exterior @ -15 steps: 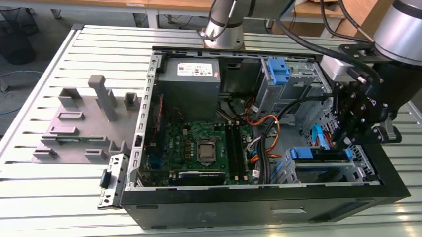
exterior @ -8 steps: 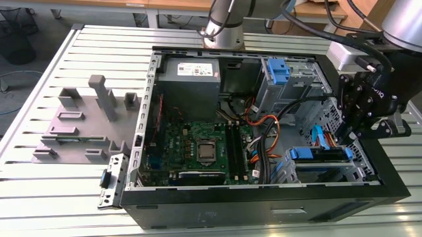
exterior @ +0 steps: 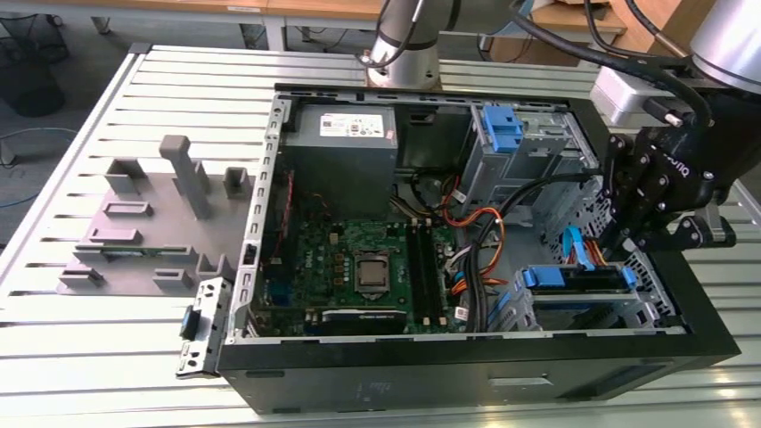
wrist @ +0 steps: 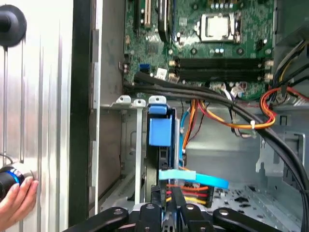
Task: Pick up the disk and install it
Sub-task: 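Insert the second disk wire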
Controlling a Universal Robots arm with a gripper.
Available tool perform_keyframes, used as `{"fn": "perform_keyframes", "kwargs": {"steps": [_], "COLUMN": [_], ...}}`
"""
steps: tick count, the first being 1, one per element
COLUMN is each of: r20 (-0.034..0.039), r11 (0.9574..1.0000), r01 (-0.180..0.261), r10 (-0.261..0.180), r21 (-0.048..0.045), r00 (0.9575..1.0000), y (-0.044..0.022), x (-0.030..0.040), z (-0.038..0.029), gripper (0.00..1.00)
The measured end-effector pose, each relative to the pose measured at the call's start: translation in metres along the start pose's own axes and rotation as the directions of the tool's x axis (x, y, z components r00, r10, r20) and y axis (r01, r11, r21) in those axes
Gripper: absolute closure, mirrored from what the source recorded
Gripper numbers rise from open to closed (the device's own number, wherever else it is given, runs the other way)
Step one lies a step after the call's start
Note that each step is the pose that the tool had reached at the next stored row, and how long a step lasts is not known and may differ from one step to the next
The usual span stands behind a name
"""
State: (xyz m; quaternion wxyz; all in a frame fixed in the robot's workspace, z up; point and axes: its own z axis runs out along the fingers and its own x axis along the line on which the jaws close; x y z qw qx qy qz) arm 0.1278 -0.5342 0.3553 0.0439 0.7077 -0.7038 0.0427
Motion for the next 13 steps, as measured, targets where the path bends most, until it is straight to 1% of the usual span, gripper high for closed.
{"fn": "perform_keyframes", "kwargs": {"steps": [5, 8, 13], "r20": [0.0003, 0.0034, 0.0033], "r11": [1.0000, 1.0000, 1.0000], "r01": [0.000, 0.000, 0.000], "r10": [0.000, 0.000, 0.000], "r21": [-0.0006, -0.0006, -0.0006], "r00": [1.0000, 1.0000, 1.0000], "y": [0.0000, 0.0000, 0.0000], "x": [0.0000, 0.0001, 0.0002], "z": [0.0000, -0.0005, -0.0012], "gripper": [0.76, 0.76, 0.76]}}
